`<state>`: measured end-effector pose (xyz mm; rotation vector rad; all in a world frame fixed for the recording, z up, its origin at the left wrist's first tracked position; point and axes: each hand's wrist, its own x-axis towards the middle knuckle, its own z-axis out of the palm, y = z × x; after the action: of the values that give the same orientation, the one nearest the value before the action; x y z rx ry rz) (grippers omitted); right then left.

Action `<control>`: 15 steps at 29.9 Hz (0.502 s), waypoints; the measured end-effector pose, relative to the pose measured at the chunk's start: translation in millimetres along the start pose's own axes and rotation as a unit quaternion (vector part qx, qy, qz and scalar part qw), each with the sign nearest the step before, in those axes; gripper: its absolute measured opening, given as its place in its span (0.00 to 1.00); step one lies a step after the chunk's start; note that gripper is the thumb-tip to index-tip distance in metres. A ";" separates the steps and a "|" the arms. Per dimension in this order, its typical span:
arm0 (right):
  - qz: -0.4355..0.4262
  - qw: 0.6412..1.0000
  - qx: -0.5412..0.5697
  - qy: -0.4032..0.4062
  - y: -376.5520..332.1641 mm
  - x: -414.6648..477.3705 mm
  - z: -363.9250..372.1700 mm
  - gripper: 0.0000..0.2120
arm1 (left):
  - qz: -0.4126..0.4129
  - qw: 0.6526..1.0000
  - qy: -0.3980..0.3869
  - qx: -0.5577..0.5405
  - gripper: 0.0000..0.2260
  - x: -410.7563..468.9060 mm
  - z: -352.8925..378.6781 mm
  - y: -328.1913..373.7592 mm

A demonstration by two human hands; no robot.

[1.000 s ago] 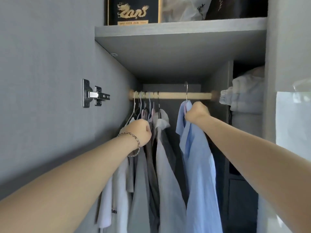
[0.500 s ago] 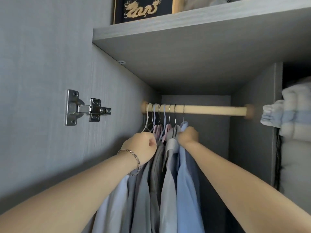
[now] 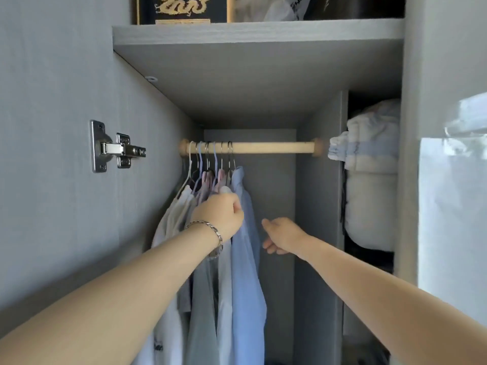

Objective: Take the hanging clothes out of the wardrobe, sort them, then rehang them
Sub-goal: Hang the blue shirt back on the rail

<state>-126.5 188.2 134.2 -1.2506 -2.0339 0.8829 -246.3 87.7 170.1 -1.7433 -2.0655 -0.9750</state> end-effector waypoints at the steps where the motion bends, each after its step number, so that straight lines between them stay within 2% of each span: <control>1: 0.028 0.999 -0.013 -0.009 11.9 -20.9 -1.0 0.18 | 0.011 1.000 -0.024 -0.006 0.09 -9.3 5.4 10.5; 5: 0.175 0.981 -0.070 -0.055 68.5 -109.0 -9.6 0.10 | 0.070 0.987 -0.141 -0.025 0.09 -66.1 41.2 58.3; 7: 0.212 0.972 -0.090 -0.038 102.3 -158.8 -21.4 0.12 | 0.114 0.968 -0.220 -0.030 0.09 -102.5 63.7 84.6; 10: 0.273 0.955 -0.118 -0.001 148.5 -255.8 -39.6 0.13 | 0.192 0.905 -0.378 -0.019 0.09 -167.3 95.5 136.0; 12: 0.329 0.936 -0.128 -0.002 182.6 -325.9 -51.1 0.11 | 0.247 0.870 -0.426 -0.024 0.09 -217.6 108.1 181.6; 15: 0.414 0.901 -0.125 0.040 227.2 -443.4 -68.4 0.09 | 0.331 0.819 -0.465 -0.059 0.09 -304.9 118.3 256.2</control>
<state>215.7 -123.4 -62.6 -2.3345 -1.5465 0.9049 95.1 -57.4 -17.1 -3.0980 -1.4823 0.0213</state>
